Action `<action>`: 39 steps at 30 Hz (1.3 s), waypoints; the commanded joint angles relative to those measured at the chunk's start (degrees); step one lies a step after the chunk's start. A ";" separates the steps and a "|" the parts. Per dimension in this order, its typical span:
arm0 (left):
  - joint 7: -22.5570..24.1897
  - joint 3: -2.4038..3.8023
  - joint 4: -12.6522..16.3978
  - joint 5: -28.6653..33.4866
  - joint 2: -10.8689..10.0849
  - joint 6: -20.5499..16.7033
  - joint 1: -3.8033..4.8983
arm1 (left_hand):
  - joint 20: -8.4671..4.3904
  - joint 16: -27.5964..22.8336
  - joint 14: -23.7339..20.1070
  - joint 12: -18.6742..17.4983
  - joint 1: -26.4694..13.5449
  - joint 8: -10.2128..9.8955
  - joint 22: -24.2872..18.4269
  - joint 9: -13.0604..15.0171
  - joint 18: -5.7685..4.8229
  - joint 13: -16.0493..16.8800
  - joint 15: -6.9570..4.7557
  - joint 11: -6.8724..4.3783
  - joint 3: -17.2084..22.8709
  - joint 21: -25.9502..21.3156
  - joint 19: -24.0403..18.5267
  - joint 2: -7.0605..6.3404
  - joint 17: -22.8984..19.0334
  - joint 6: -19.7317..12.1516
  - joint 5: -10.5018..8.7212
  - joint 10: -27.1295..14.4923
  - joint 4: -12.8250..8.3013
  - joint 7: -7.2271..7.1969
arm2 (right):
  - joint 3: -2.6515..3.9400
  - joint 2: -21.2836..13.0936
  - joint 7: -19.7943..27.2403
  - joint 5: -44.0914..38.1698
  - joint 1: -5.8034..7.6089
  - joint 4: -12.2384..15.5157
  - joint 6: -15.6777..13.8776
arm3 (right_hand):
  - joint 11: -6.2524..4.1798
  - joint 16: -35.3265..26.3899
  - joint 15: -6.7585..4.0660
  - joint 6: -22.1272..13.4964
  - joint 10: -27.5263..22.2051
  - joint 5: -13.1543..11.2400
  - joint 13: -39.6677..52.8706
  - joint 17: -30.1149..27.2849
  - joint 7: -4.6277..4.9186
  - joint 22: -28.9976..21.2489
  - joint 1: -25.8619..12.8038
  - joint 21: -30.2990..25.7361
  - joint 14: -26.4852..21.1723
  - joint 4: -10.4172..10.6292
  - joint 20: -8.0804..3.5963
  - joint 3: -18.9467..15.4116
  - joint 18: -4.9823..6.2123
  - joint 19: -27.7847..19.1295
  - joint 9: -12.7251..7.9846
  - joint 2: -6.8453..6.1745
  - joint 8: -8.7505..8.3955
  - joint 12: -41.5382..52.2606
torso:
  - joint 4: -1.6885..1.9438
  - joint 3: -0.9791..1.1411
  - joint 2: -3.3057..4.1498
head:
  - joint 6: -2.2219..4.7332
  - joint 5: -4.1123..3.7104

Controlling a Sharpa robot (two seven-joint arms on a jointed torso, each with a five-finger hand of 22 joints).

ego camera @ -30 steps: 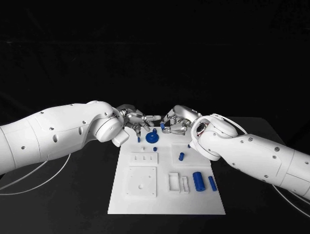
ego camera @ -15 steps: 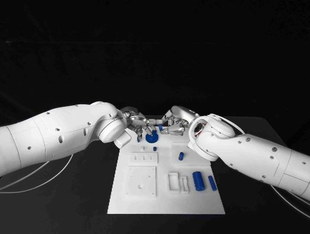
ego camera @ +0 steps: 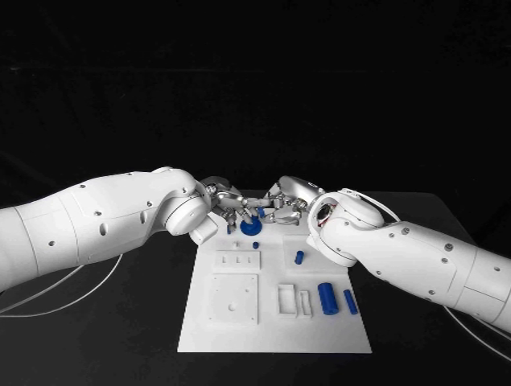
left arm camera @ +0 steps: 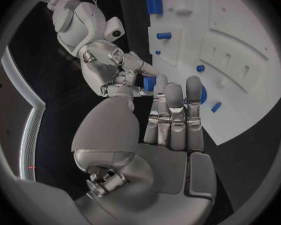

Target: Assemble the parts on the task board

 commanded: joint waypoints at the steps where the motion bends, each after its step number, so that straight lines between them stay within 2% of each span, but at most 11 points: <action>1: 0.23 0.07 0.16 0.00 0.30 0.83 0.03 | -0.10 0.39 -0.29 -0.41 -0.12 -0.32 0.13 -0.16 0.85 -0.08 0.02 0.12 -0.24 -0.32 -0.34 1.06 -0.08 0.19 -0.01 0.01 -0.84 -0.04 | -0.06 0.19 -0.19 -0.92 0.00 0.15 1.13 | 0.00 -0.22 -0.09 0.42 0.26 0.08 -0.07 0.00 -0.14 3.54 -0.33 0.22 0.31 -0.07 -0.18 -0.30 0.55 2.92 0.06 -0.10 0.20 -0.33 | 0.03 -0.02 0.02 | -0.11 0.04; 11: -0.46 0.07 0.12 -0.47 0.68 2.01 0.04 | -0.22 0.53 -0.08 -0.42 0.05 -0.31 0.28 -0.32 0.81 -0.12 -0.10 -0.01 -0.58 -0.29 -0.23 1.96 -0.07 0.53 0.18 0.37 -2.36 -0.15 | -0.08 0.38 -0.13 -0.99 0.00 0.26 0.88 | -0.03 -0.33 -0.10 0.44 0.24 0.32 -0.12 -0.09 -0.17 3.47 -0.36 0.12 0.31 0.15 -0.19 -0.56 0.56 2.92 0.07 0.02 0.20 -0.37 | -0.10 0.01 0.00 | -0.36 -0.06; 18: -0.64 0.07 0.04 -0.45 0.70 2.30 0.04 | -0.24 0.53 -0.05 -0.62 0.50 -0.32 0.41 -0.62 0.79 -0.21 -0.12 -0.04 -1.84 -0.42 -0.15 3.78 -0.04 0.67 0.23 0.55 -4.88 -0.15 | -0.08 0.63 0.06 -0.94 -0.01 0.11 0.90 | -0.02 -0.33 -0.10 0.39 0.24 0.41 -0.12 -0.09 -0.16 3.46 -0.40 0.14 0.32 0.23 -0.19 -0.61 0.56 2.93 0.06 0.06 0.19 -0.38 | 0.05 0.02 0.03 | -0.35 -0.12; 26: -0.92 0.07 -0.04 -0.44 0.91 2.62 0.04 | -0.28 0.61 -0.04 -0.68 0.72 -0.31 0.52 -0.67 0.74 -0.24 -0.14 -0.08 -2.33 -0.42 -0.20 4.44 0.02 0.77 0.33 0.65 -5.53 -0.19 | -0.08 0.94 0.16 -0.89 -0.02 0.03 0.98 | -0.03 -0.32 -0.11 0.46 0.28 0.40 -0.08 -0.09 -0.19 3.45 -0.41 0.19 0.33 0.30 -0.20 -0.72 0.56 2.94 0.08 0.07 0.22 -0.31 | -0.04 0.05 0.03 | -0.37 -0.02; 29: -0.91 0.07 -0.13 -0.44 0.97 2.55 0.04 | -0.29 0.62 -0.05 -0.74 0.99 -0.32 0.56 -0.69 0.74 -0.28 -0.16 -0.07 -2.75 -0.47 -0.19 5.22 0.03 0.75 0.52 0.66 -6.17 -0.17 | -0.09 0.98 0.18 -0.89 -0.02 0.03 1.14 | -0.03 -0.32 -0.11 0.46 0.28 0.40 -0.08 -0.09 -0.19 3.45 -0.41 0.19 0.33 0.30 -0.20 -0.72 0.56 2.94 0.08 0.07 0.22 -0.31 | -0.12 0.01 0.01 | -0.48 0.00; 33: -0.90 0.07 -0.21 -0.44 1.11 2.62 0.04 | -0.31 0.68 -0.06 -0.77 1.41 -0.32 0.70 -0.69 0.71 -0.28 -0.17 -0.11 -3.76 -0.47 -0.22 7.26 0.06 0.71 0.70 0.69 -7.29 -0.22 | -0.12 1.05 0.20 -0.90 -0.02 0.05 1.33 | -0.05 -0.37 -0.13 0.57 0.25 0.44 -0.11 -0.12 -0.22 3.45 -0.35 0.25 0.32 0.29 -0.21 -0.84 0.54 2.94 0.08 0.05 0.21 -0.35 | -0.08 0.01 0.03 | -0.47 -0.04; 39: -0.79 0.07 -0.28 -0.44 1.29 2.63 0.04 | -0.36 0.70 -0.09 -0.76 2.52 -0.30 0.80 -0.55 0.68 -0.29 -0.25 -0.21 -4.14 -0.50 -0.24 9.48 0.07 0.88 1.09 0.77 -8.40 -0.38 | -0.17 1.12 0.17 -0.98 -0.02 0.01 1.64 | -0.06 -0.32 -0.13 0.67 0.25 0.49 -0.10 -0.08 -0.24 3.45 -0.30 0.28 0.34 0.27 -0.21 -0.90 0.53 2.94 0.09 0.06 0.21 -0.33 | -0.05 0.04 0.01 | -0.59 -0.06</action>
